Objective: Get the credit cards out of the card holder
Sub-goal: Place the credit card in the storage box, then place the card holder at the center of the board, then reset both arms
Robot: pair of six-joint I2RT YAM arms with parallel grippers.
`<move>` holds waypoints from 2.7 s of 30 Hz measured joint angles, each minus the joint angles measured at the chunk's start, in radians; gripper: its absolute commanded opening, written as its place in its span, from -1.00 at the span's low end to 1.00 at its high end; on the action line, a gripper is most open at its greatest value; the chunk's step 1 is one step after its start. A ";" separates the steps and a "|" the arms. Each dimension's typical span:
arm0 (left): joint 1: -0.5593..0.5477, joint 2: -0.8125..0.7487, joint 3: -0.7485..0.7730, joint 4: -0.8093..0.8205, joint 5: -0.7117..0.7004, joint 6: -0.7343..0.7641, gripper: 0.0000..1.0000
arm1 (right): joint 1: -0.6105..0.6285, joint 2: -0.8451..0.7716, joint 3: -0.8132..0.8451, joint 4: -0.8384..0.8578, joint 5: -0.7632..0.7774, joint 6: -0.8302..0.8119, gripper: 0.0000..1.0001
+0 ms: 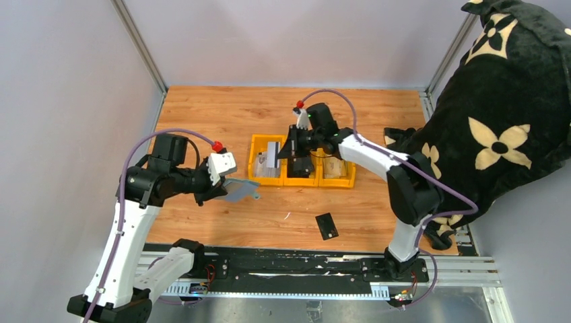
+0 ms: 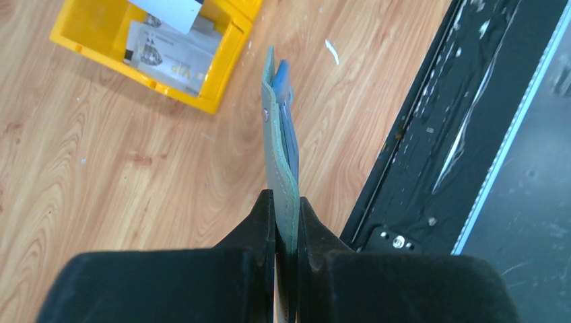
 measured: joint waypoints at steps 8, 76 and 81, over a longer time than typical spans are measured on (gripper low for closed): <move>-0.033 0.057 -0.100 -0.037 -0.108 0.149 -1.00 | 0.105 0.183 0.129 -0.037 0.148 0.023 -1.00; 0.039 0.139 -0.219 0.451 -0.264 0.041 1.00 | -0.164 -0.932 -0.654 -0.062 0.846 -0.245 0.73; 0.198 0.138 -0.360 0.698 -0.238 -0.144 1.00 | -0.178 -1.003 -0.832 0.067 1.070 -0.373 0.82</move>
